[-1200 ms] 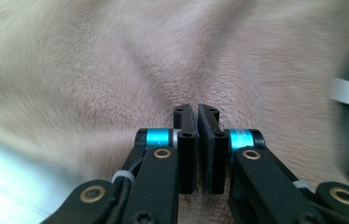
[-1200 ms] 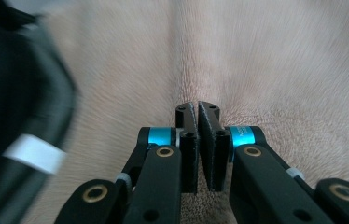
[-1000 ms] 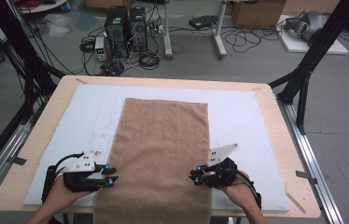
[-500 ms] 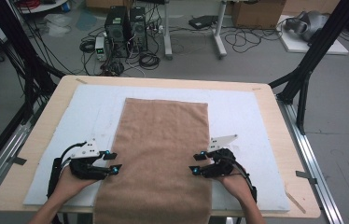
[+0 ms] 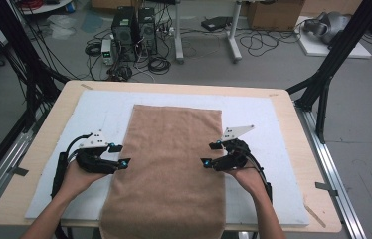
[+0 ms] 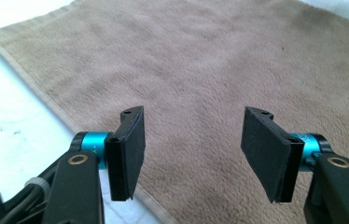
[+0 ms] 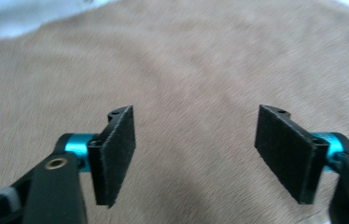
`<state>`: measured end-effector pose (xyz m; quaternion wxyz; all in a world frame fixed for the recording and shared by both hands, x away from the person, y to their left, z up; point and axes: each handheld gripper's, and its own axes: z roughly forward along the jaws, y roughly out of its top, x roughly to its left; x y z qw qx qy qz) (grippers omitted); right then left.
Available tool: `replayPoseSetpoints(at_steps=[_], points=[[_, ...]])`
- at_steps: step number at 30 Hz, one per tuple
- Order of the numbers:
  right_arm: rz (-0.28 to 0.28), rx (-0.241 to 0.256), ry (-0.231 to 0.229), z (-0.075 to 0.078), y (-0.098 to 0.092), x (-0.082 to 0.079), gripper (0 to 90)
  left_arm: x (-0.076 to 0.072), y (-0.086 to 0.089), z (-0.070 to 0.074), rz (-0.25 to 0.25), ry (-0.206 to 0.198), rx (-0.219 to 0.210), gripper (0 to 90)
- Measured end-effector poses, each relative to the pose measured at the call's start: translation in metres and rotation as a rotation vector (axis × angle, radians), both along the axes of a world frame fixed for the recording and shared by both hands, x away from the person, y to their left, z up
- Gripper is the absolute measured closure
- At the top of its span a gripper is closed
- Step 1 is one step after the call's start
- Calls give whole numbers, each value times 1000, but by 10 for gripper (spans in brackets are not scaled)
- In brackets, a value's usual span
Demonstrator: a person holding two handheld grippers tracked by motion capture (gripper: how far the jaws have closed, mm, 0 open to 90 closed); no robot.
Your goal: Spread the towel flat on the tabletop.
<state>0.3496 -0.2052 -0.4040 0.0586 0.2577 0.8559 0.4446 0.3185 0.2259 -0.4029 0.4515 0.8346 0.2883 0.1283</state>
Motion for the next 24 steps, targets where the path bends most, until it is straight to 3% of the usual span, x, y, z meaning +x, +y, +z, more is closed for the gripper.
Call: replayPoseSetpoints(at_steps=[5,19,24], points=[[-18,16,-10,2,2,2,238,2,0,-1,5,4,2,375],[-17,-2,-9,2,0,1,234,6,2,-3,25,13,0,365],[-19,-11,-10,4,-2,5,234,10,1,4,26,7,5,362]])
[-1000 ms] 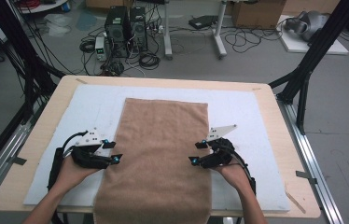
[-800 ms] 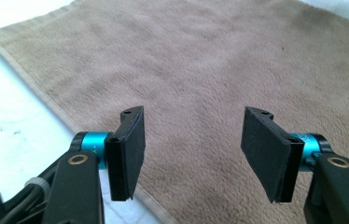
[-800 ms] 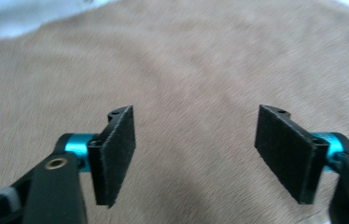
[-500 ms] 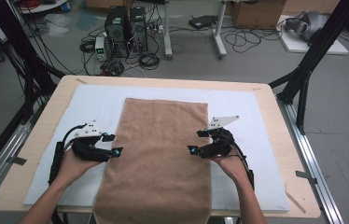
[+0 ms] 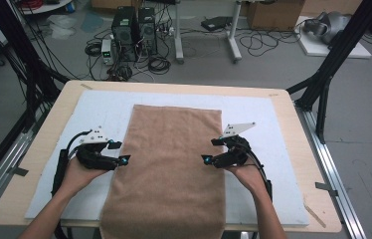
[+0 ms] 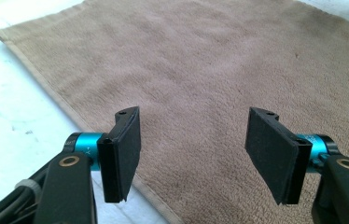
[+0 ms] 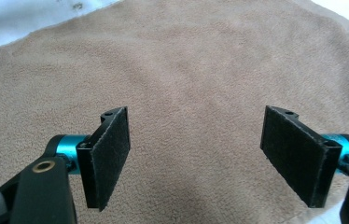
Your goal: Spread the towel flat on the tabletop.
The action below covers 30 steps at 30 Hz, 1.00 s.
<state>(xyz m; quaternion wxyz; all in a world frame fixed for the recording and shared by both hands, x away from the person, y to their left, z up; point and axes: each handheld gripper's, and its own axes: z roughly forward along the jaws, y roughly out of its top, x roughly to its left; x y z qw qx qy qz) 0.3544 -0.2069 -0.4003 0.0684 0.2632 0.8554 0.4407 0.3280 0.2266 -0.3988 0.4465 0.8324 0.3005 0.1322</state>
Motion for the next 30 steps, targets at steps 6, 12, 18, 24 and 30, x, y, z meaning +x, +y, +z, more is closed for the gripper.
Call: replayPoseSetpoints(at_steps=[6,12,18,24,30], points=[[-2,-16,-24,13,-3,6,233,8,0,12,9,-6,-10,363],[-16,-21,-31,19,-8,14,233,15,2,12,24,4,-24,361],[-24,-15,-42,22,-10,16,233,20,3,12,34,13,-27,363],[-31,-18,-40,21,-12,18,233,25,1,23,31,-13,-25,363],[-31,-45,-49,32,-10,25,234,35,1,25,46,2,-30,367]])
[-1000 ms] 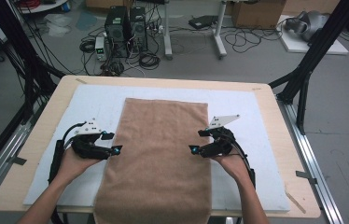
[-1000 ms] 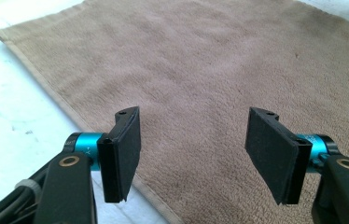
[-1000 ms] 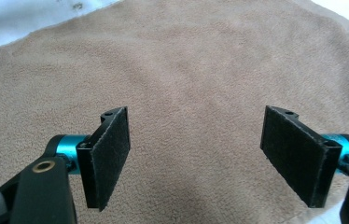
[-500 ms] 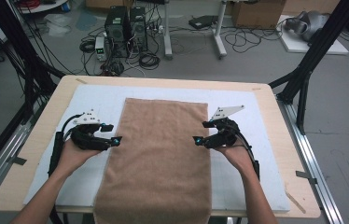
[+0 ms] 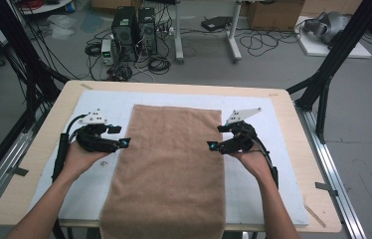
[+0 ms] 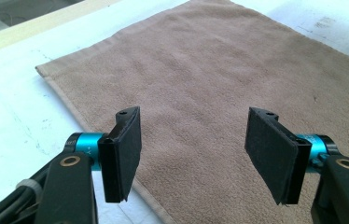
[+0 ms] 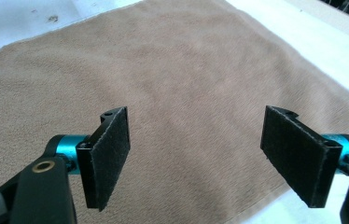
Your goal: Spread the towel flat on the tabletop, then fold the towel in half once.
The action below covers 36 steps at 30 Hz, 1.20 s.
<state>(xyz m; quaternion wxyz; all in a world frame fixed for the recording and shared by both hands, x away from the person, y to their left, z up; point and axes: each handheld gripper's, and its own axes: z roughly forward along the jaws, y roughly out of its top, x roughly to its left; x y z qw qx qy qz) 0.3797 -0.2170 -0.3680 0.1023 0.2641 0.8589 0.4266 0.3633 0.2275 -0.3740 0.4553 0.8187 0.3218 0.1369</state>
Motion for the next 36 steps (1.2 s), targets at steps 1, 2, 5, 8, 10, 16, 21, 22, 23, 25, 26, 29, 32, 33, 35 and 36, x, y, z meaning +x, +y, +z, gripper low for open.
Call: replayPoseSetpoints(at_steps=[1,2,5,8,10,16,21,22,23,25,26,29,32,33,35,36], points=[[5,-3,-5,3,0,2,234,2,0,1,1,0,0,367],[3,-10,-3,6,1,6,233,5,-1,4,1,2,1,367],[-8,-6,-2,13,1,16,232,13,-6,11,7,-15,11,368],[-8,-12,5,18,4,22,232,19,-11,17,7,-28,16,367],[-1,-7,-1,18,6,23,232,19,-12,20,-1,-34,19,364],[-6,-24,12,11,7,30,232,18,-13,18,-13,-13,28,363],[-15,-35,29,1,13,39,232,20,-12,15,-15,-7,24,362],[-11,-39,31,-1,15,40,232,21,-12,14,-16,-3,29,361],[-14,-42,32,-3,16,41,232,22,-13,13,-17,-1,30,361],[-13,-43,37,-5,16,43,232,23,-14,10,-18,0,31,361],[-14,-42,42,-6,17,44,232,24,-15,9,-20,4,33,361],[-22,-48,42,-10,17,47,232,28,-17,5,-20,8,32,361],[-34,-58,40,-12,16,49,232,32,-17,1,-8,6,35,362],[-43,-55,44,-13,15,50,232,34,-17,-1,-4,9,41,362],[-50,-61,38,-16,15,52,232,39,-17,-6,5,17,48,361],[-50,-66,37,-18,14,53,232,41,-17,-8,10,20,42,362]])
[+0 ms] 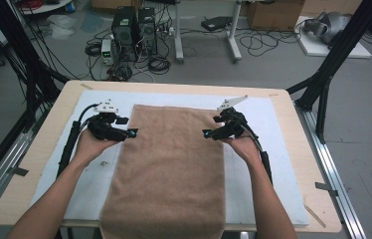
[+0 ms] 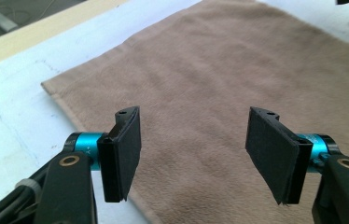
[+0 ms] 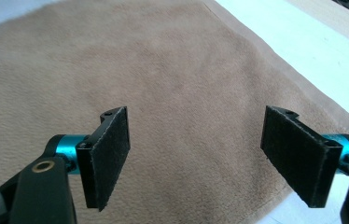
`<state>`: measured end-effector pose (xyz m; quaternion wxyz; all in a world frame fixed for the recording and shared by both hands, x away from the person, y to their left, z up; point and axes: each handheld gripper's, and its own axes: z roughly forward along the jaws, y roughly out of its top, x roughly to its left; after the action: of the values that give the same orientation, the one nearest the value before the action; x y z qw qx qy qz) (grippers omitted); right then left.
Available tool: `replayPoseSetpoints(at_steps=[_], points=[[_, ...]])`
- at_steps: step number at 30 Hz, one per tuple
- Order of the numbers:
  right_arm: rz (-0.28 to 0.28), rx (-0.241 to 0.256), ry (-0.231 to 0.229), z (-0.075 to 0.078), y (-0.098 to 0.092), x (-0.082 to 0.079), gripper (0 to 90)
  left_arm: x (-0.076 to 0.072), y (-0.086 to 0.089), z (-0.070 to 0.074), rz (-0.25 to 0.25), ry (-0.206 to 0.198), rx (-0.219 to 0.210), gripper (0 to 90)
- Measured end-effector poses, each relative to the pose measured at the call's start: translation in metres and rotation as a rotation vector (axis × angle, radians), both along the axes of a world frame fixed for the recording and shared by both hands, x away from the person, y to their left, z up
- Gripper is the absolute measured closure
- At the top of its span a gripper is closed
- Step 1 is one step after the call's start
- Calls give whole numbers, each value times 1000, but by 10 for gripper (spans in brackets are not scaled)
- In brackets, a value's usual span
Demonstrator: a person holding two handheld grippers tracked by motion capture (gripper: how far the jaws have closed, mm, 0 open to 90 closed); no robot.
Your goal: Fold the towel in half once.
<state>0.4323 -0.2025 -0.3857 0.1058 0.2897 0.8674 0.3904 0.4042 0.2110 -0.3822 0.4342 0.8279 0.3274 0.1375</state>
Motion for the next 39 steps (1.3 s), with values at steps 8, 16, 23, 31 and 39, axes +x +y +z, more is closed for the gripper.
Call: replayPoseSetpoints(at_steps=[8,16,23,31,39], points=[[-43,-3,0,-15,-3,9,233,14,3,-14,48,-4,-34,370],[-73,-40,8,-25,-4,14,269,26,0,-36,98,26,-23,388],[-106,-72,39,-41,-13,18,373,31,-6,-55,114,70,64,454],[-171,-35,66,-54,-21,21,583,35,-6,-59,144,65,102,634],[-134,-28,100,-53,-16,21,835,36,-5,-58,154,82,93,829]])
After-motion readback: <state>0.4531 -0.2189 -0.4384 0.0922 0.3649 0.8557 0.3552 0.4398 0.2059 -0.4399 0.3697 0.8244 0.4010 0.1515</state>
